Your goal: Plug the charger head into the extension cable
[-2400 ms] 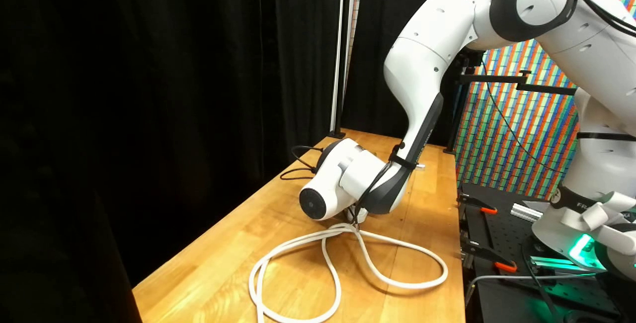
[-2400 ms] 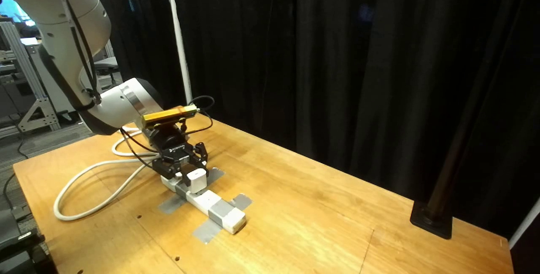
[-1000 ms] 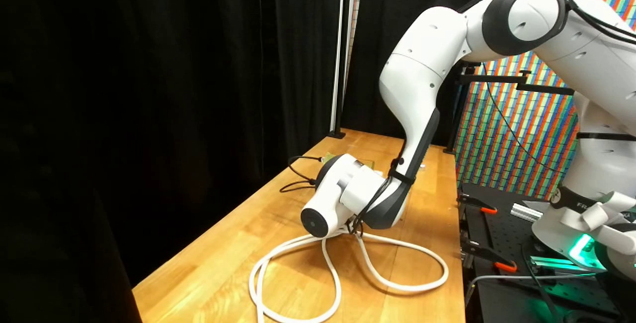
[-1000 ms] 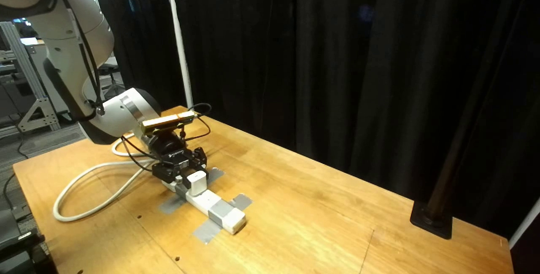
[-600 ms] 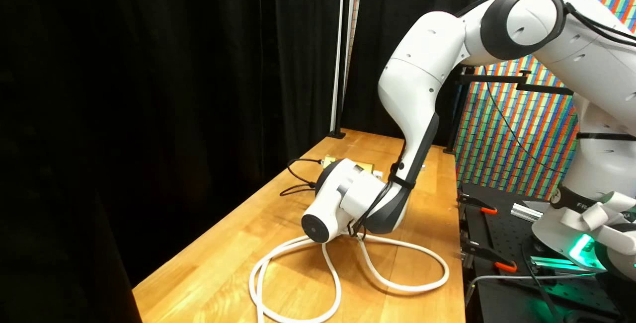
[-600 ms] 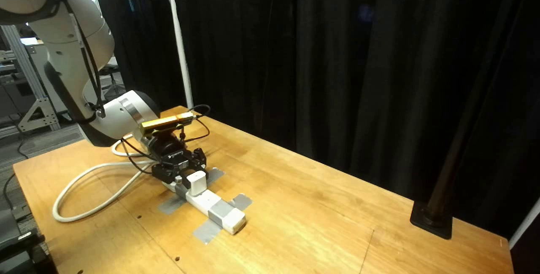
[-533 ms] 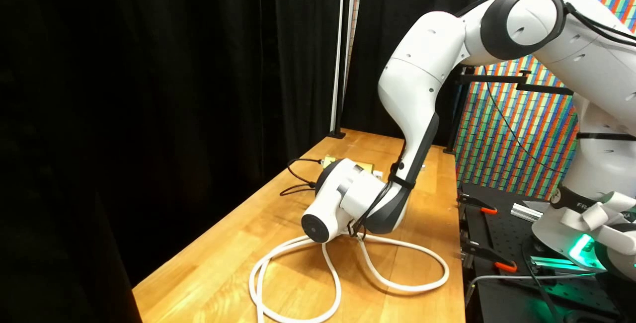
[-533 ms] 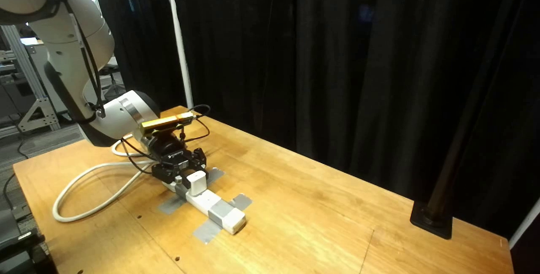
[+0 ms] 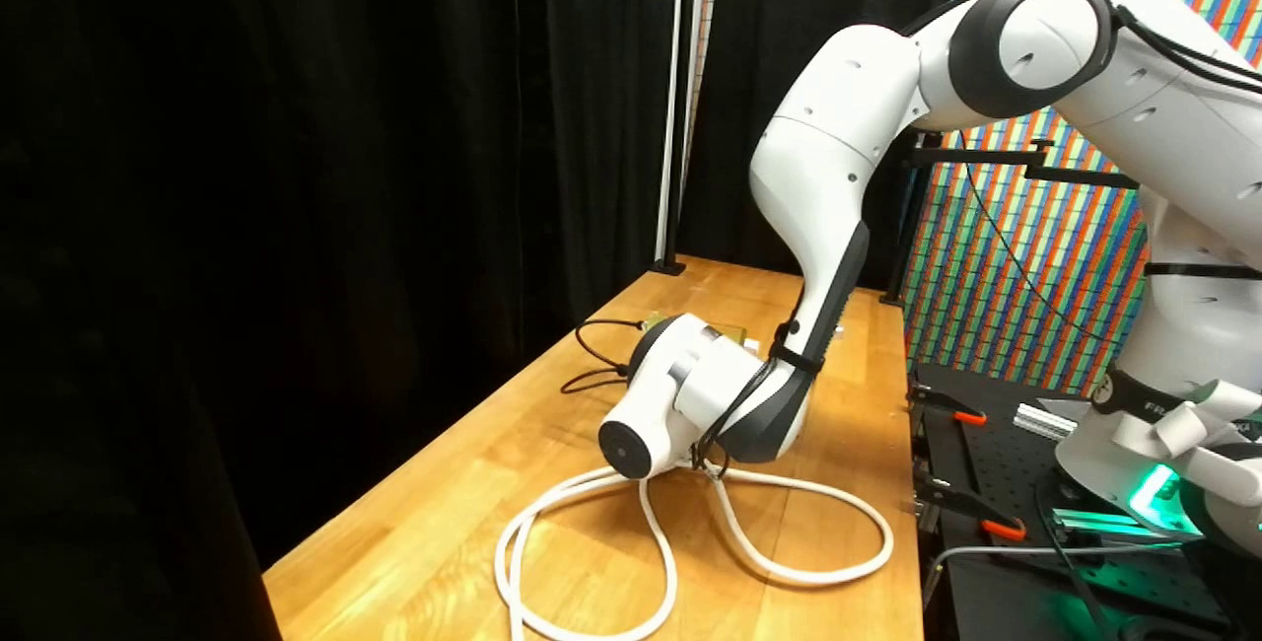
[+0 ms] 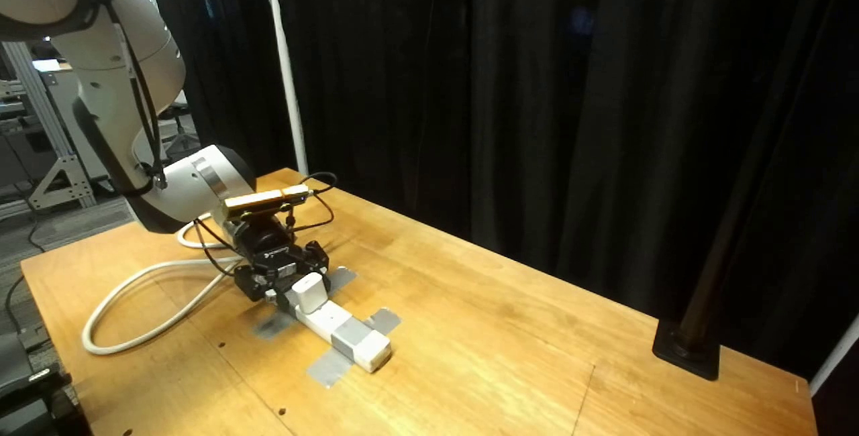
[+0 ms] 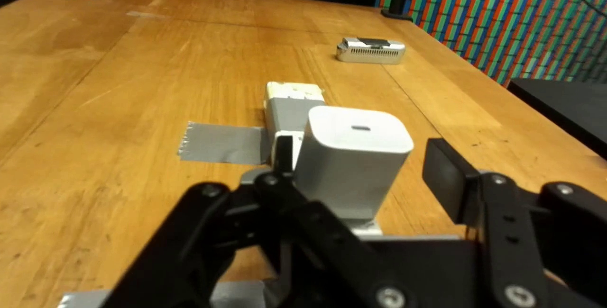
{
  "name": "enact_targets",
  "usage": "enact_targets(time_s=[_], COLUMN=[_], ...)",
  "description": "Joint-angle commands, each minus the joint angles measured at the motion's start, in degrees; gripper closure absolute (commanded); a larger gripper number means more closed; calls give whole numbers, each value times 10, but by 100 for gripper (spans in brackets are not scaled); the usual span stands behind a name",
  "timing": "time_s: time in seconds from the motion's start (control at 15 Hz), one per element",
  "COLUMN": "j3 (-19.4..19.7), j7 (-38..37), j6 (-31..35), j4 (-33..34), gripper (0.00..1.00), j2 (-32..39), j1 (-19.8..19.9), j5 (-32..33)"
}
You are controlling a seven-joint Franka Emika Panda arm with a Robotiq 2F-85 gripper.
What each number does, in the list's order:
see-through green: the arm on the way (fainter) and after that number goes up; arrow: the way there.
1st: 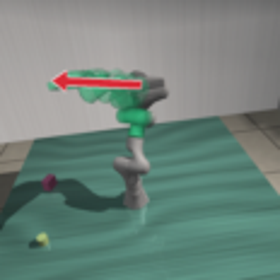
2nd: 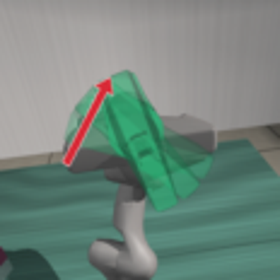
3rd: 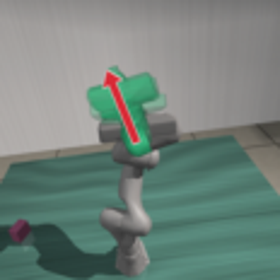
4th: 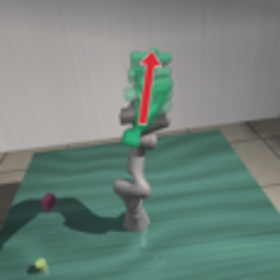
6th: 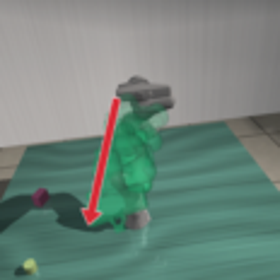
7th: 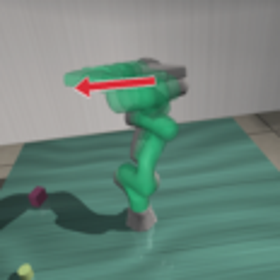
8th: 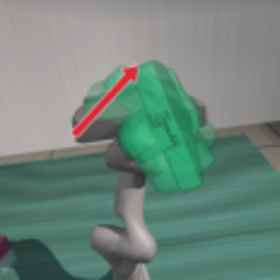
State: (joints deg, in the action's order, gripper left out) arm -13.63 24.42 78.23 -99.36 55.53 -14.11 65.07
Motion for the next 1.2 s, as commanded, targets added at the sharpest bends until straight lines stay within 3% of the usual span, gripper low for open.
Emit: enact_targets(time_s=[0.0,0.67,1.0,1.13], j3=[-13,-17,-18,-26], j7=[0,27,37,73], j6=[28,22,26,41], j4=[-25,-36,-50,-64], gripper=[0,0,0,0], j2=[6,-78,-157,-194], j1=[24,36,36,46], j5=[-39,-66,-69,-76])
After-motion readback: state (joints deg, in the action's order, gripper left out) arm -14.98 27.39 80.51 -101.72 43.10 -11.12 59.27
